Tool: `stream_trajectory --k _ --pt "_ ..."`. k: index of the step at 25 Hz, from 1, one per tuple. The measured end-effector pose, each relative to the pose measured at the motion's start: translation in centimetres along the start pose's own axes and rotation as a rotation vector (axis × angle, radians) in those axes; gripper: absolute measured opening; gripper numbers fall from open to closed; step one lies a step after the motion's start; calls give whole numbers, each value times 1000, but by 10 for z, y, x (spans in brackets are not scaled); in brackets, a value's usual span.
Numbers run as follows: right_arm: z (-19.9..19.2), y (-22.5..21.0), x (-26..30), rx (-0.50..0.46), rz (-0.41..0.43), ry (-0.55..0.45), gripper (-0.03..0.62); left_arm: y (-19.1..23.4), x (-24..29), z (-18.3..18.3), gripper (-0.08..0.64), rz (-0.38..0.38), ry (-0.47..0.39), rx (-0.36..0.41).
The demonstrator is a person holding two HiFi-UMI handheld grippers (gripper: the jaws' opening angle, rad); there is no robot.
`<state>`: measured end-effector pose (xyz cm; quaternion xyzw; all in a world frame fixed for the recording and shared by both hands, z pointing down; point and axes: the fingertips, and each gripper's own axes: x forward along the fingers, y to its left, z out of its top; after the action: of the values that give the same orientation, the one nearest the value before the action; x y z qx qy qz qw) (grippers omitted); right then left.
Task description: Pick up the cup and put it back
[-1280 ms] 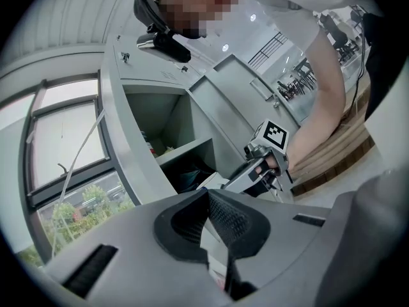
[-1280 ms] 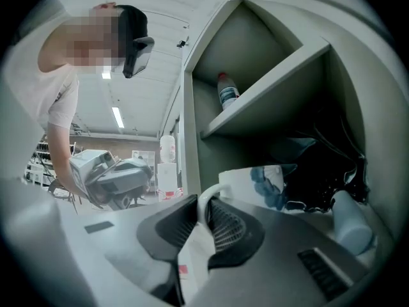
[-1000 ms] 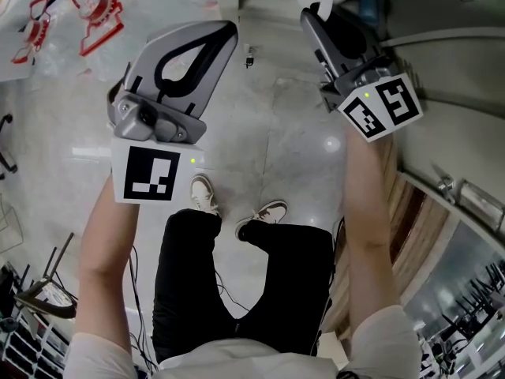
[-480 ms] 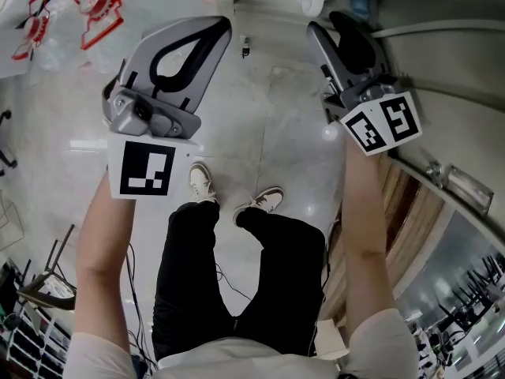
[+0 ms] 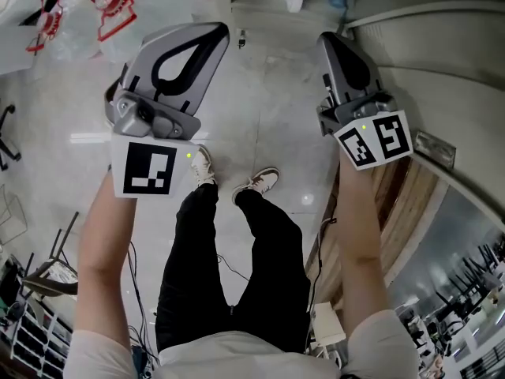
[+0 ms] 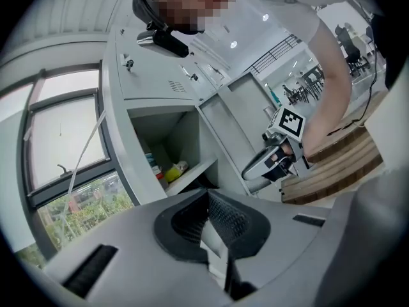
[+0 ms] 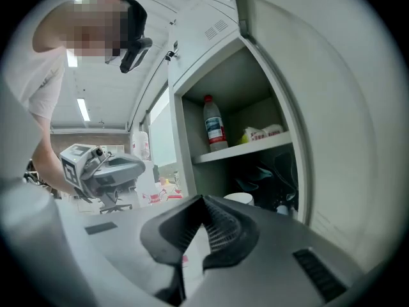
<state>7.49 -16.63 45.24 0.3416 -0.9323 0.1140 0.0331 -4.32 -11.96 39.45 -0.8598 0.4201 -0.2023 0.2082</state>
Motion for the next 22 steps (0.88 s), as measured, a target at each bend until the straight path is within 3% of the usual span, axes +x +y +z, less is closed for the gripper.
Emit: stream_trajectory --k 9,22 --pt "78 55 -39 -96 1 46 17 39 -29 77 20 -5 4 20" --pt "216 108 -107 -120 -87 5 18 90 -82 189 20 -3 -13 -13"
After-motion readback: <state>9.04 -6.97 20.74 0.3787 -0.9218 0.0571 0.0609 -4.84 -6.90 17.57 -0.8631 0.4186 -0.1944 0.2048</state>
